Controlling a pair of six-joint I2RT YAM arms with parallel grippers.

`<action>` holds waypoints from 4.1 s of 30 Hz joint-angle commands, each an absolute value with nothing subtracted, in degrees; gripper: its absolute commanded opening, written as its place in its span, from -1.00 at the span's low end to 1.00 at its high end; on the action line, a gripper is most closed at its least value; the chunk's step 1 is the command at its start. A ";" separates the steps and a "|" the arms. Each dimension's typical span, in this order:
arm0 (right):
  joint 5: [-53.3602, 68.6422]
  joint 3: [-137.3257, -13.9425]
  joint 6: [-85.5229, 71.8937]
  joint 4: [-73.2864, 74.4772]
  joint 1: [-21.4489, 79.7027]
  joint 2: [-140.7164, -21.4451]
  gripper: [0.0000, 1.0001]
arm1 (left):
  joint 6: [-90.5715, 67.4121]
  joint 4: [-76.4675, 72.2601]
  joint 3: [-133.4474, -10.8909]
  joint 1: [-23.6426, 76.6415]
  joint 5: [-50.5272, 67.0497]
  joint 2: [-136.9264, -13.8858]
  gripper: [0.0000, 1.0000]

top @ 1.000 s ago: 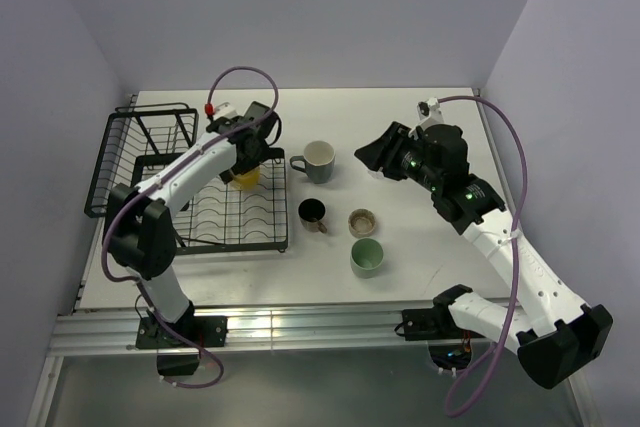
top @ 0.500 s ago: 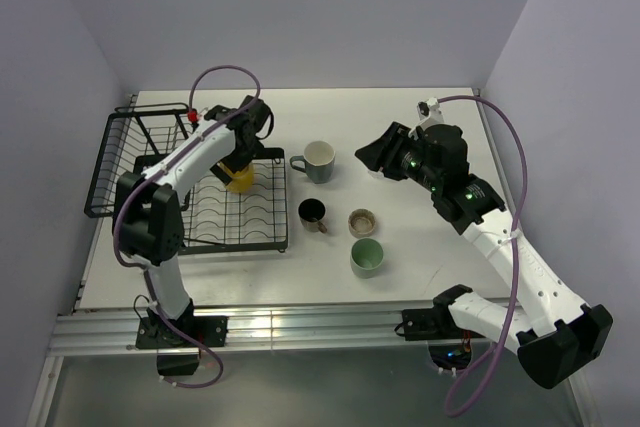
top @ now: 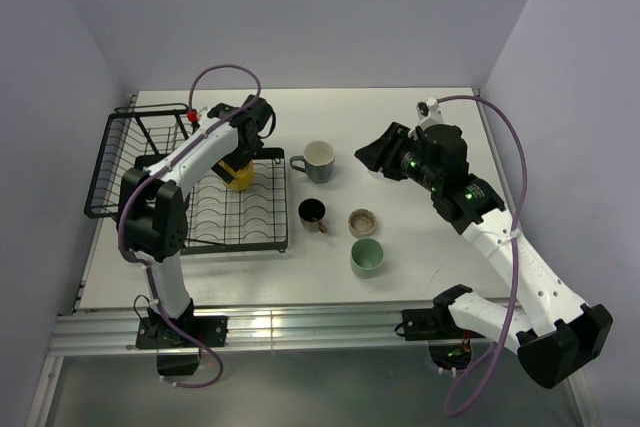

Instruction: Load the cups into the dish rack

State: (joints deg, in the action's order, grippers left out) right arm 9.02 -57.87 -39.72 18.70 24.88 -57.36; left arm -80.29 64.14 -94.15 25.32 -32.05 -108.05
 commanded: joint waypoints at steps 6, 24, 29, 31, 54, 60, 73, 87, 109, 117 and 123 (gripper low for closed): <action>8.44 -58.27 -39.20 17.58 25.22 -57.04 0.10 | -81.92 63.20 -90.00 25.22 -29.00 -103.27 -0.99; 7.30 -57.92 -38.85 18.28 25.23 -56.16 0.10 | -75.32 59.06 -85.69 26.45 -24.61 -103.45 -0.99; 7.30 -57.48 -38.85 18.28 25.22 -56.07 0.10 | -73.05 57.49 -84.99 27.51 -23.91 -103.80 -0.96; 7.29 -57.57 -38.85 18.19 25.22 -56.16 0.10 | -72.07 57.04 -84.46 27.77 -23.38 -104.06 -0.98; 6.94 -58.71 -38.58 18.63 25.31 -56.87 0.10 | -67.15 54.49 -83.76 29.44 -21.62 -105.55 -0.99; 7.03 -58.89 -38.32 18.90 25.22 -57.04 0.11 | -67.06 55.55 -86.04 29.01 -21.88 -107.05 -0.50; 7.56 -58.27 -38.14 18.63 25.22 -56.95 0.13 | -67.41 58.62 -90.61 28.56 -24.87 -107.93 0.61; 8.00 -58.01 -37.71 18.46 25.22 -57.22 0.27 | -68.55 60.99 -93.42 28.30 -28.74 -108.63 0.98; 8.00 -58.45 -37.71 18.72 25.23 -57.13 0.31 | -61.88 60.73 -96.50 31.29 -32.78 -102.92 0.89; 6.42 -59.24 -37.62 19.69 25.22 -57.22 0.31 | -54.69 58.02 -97.82 35.24 -31.39 -101.51 0.56; 5.98 -59.68 -37.71 20.04 25.22 -57.57 0.29 | -48.87 49.05 -93.17 35.68 -23.39 -102.74 -0.27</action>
State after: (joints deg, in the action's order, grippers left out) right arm 7.16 -57.65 -38.59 19.97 24.88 -57.52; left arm -53.74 54.85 -94.78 35.66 -28.10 -103.63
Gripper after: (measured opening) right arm 0.652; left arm 0.451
